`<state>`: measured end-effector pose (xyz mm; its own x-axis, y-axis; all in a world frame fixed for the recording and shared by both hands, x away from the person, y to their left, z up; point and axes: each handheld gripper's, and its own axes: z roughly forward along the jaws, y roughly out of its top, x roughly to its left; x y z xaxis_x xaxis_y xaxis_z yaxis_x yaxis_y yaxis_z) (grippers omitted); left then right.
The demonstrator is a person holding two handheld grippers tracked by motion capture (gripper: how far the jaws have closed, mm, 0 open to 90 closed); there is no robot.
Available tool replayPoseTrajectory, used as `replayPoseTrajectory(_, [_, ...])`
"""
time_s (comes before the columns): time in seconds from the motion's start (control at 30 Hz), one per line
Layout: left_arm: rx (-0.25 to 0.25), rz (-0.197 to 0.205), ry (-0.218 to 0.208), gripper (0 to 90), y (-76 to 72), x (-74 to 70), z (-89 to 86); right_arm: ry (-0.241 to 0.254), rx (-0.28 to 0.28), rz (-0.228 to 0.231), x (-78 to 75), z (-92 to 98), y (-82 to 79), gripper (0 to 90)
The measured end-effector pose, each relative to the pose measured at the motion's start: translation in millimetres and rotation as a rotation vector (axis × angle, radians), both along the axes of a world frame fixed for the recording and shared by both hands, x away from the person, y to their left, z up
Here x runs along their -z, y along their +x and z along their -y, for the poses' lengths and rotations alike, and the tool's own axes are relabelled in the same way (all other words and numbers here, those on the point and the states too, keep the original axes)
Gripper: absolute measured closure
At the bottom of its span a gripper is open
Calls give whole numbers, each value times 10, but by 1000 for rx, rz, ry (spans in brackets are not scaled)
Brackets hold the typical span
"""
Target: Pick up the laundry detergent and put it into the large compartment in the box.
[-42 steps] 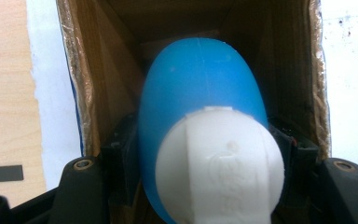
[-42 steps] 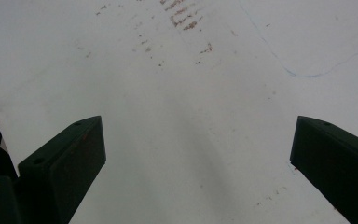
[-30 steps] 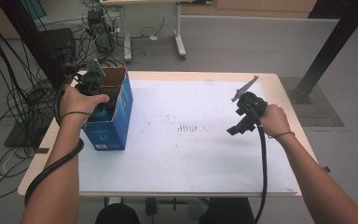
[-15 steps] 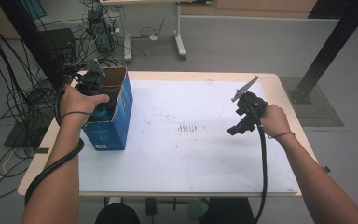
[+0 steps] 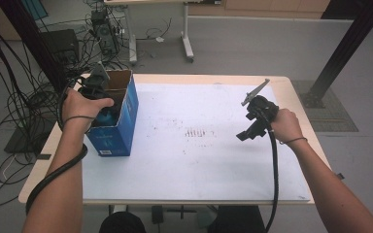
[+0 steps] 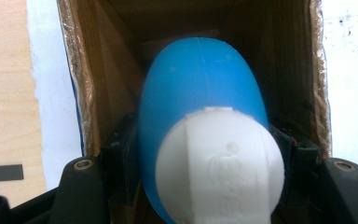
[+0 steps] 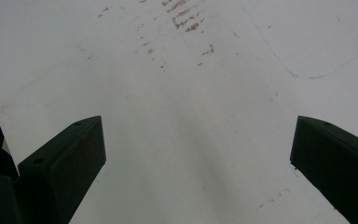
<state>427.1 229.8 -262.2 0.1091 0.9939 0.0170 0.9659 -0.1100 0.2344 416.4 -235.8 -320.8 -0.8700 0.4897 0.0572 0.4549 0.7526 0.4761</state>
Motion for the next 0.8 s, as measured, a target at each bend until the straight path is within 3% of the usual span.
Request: replayPoseTrajectory(0.8, [4, -4, -2, 337, 15, -6, 4, 0, -4, -9, 27, -25, 28, 31])
